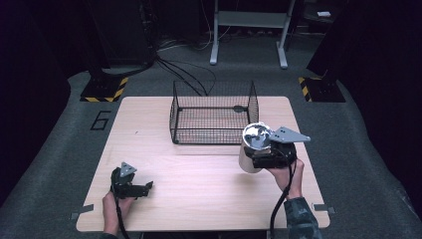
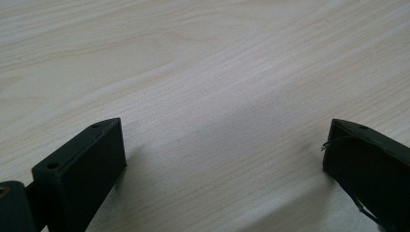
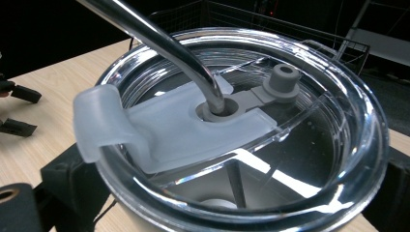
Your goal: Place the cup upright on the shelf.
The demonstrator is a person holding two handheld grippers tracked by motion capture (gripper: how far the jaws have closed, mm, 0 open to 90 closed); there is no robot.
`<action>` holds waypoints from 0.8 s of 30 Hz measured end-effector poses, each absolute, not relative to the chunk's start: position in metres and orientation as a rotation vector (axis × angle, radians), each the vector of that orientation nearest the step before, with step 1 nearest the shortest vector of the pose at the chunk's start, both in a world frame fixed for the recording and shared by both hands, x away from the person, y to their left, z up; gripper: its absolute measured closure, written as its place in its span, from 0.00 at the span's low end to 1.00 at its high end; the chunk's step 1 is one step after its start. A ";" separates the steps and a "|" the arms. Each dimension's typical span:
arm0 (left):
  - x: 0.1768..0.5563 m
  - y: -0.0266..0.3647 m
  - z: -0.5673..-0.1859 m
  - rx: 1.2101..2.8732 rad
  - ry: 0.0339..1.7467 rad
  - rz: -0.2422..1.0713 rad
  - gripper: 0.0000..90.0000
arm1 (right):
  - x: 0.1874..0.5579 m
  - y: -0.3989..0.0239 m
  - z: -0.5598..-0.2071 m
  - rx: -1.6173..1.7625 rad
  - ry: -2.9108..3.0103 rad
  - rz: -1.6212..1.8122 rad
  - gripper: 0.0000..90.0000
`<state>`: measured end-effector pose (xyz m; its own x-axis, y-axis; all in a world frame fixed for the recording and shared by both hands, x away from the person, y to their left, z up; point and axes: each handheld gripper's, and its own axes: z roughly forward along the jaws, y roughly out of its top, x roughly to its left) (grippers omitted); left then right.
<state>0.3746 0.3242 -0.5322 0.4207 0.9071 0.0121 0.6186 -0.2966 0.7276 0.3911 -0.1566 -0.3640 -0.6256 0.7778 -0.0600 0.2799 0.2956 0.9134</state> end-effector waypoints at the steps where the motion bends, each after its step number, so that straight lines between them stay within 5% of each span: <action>1: 0.375 0.324 -0.532 2.025 1.287 0.570 0.01 | 0.394 -0.155 -0.362 0.933 2.065 1.308 0.04; 24: 0.374 0.324 -0.532 2.020 1.292 0.567 0.01 | 0.418 -0.135 -0.340 0.888 2.089 1.322 0.04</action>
<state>0.3743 0.3238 -0.5323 0.4164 0.9092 0.0070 0.6207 -0.2899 0.7285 0.4180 -0.1350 -0.3402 -0.6566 0.7507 -0.0731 0.2554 0.3126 0.9149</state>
